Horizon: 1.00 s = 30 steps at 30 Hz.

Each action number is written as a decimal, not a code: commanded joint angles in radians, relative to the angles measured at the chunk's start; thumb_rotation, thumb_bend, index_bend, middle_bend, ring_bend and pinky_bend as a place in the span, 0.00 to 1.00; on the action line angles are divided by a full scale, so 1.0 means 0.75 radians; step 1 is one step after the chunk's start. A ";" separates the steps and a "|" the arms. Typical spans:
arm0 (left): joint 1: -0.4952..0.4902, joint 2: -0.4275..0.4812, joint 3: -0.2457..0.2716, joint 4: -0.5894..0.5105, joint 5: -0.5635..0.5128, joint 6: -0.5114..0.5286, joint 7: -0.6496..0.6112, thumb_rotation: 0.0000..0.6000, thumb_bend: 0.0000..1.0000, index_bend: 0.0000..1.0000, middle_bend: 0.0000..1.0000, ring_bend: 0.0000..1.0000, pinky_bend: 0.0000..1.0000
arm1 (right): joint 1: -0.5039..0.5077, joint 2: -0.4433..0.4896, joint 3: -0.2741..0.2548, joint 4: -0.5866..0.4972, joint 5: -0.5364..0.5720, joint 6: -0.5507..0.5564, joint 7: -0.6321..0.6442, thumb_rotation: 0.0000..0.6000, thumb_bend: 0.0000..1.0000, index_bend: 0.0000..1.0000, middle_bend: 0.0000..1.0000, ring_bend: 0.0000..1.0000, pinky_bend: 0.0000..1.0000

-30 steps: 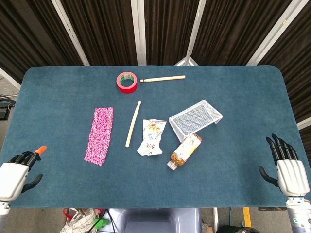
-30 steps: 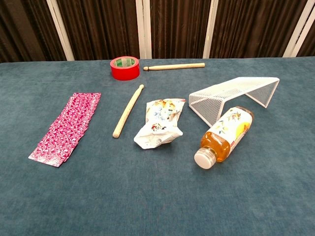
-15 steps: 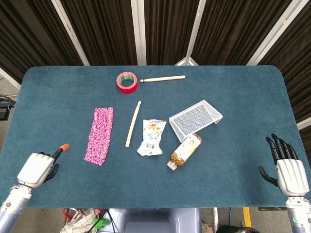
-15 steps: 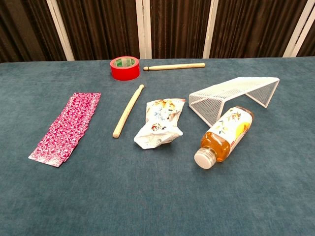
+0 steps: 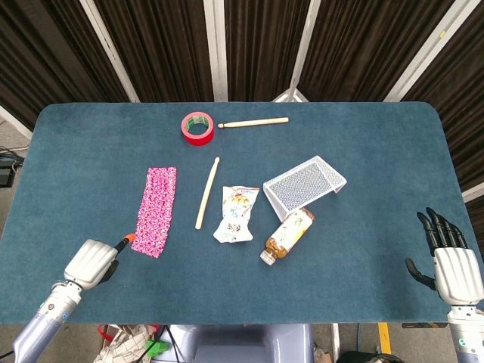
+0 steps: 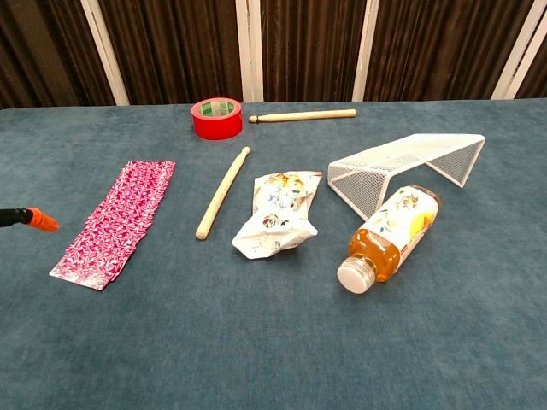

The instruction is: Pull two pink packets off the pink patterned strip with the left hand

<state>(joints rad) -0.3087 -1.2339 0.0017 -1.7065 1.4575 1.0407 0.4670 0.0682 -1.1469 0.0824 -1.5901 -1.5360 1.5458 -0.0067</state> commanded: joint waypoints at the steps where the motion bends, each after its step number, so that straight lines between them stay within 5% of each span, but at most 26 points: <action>1: -0.021 -0.027 0.000 0.003 -0.036 -0.029 0.037 1.00 0.74 0.18 0.84 0.71 0.63 | 0.000 0.001 0.000 0.000 0.000 0.000 0.002 1.00 0.32 0.04 0.04 0.09 0.14; 15: -0.124 -0.151 -0.019 0.025 -0.273 -0.137 0.277 1.00 0.74 0.18 0.84 0.71 0.63 | -0.004 0.012 0.007 0.005 0.014 0.001 0.030 1.00 0.32 0.04 0.04 0.09 0.14; 30: -0.138 -0.147 0.066 -0.059 -0.359 -0.057 0.410 1.00 0.74 0.18 0.84 0.71 0.63 | -0.009 0.017 0.007 0.004 0.005 0.012 0.045 1.00 0.32 0.04 0.04 0.09 0.14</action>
<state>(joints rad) -0.4155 -1.3490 0.0435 -1.7427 1.1931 0.9905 0.7647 0.0618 -1.1344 0.0879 -1.5868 -1.5316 1.5551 0.0270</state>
